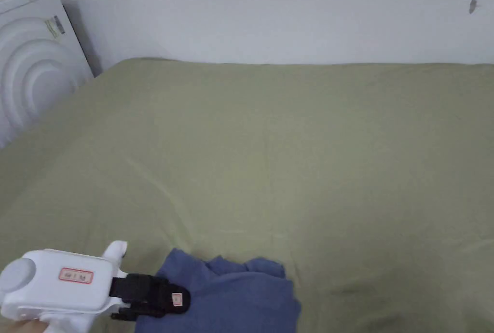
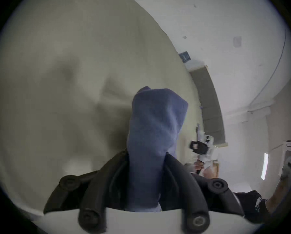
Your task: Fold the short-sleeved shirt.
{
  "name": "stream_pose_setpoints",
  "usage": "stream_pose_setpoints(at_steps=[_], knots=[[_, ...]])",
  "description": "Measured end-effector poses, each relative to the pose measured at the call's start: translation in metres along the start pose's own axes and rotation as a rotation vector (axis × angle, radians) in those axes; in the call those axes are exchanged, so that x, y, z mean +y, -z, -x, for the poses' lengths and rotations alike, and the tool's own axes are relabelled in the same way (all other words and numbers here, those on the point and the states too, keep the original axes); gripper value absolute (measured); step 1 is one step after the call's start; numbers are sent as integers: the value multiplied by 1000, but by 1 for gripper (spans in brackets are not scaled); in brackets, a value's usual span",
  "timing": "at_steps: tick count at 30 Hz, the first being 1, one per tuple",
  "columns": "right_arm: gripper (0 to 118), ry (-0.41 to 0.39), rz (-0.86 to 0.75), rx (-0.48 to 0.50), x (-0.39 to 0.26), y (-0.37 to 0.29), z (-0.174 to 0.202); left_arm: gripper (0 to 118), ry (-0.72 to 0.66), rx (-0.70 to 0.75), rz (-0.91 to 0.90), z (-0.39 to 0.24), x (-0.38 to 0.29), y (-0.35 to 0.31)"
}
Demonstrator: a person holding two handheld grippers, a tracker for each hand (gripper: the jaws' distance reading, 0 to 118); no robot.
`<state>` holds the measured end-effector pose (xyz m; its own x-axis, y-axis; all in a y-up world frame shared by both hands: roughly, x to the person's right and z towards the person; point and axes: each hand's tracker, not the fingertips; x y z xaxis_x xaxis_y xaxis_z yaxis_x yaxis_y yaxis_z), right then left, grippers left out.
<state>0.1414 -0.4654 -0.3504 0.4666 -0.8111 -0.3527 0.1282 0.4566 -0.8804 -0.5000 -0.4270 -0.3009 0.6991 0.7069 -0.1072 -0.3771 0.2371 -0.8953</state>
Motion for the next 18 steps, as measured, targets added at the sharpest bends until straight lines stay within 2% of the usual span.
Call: stream_pose_setpoints(at_steps=[4,7,10,13,14,16,17,18], knots=[[0,-22,-37,20,8,4,27,20,-44,149,-70,71,37,-88],[0,-46,-41,21,8,8,45,20,-114,265,-96,102,49,-127],[0,-61,-30,14,3,12,58,20,-133,371,-42,128,60,-145],[0,-80,-11,-19,-1,14,67,21,-97,269,-62,143,65,-144],[0,-82,-7,-19,-2,14,70,24,-77,262,-54,141,63,-140],[0,-96,-5,-23,-3,14,75,64,-39,262,-105,141,54,-145],[0,-102,1,-23,-2,14,79,76,-88,259,-147,151,47,-160],[0,-120,4,-37,-1,12,85,76,-119,160,-203,148,35,-175]])
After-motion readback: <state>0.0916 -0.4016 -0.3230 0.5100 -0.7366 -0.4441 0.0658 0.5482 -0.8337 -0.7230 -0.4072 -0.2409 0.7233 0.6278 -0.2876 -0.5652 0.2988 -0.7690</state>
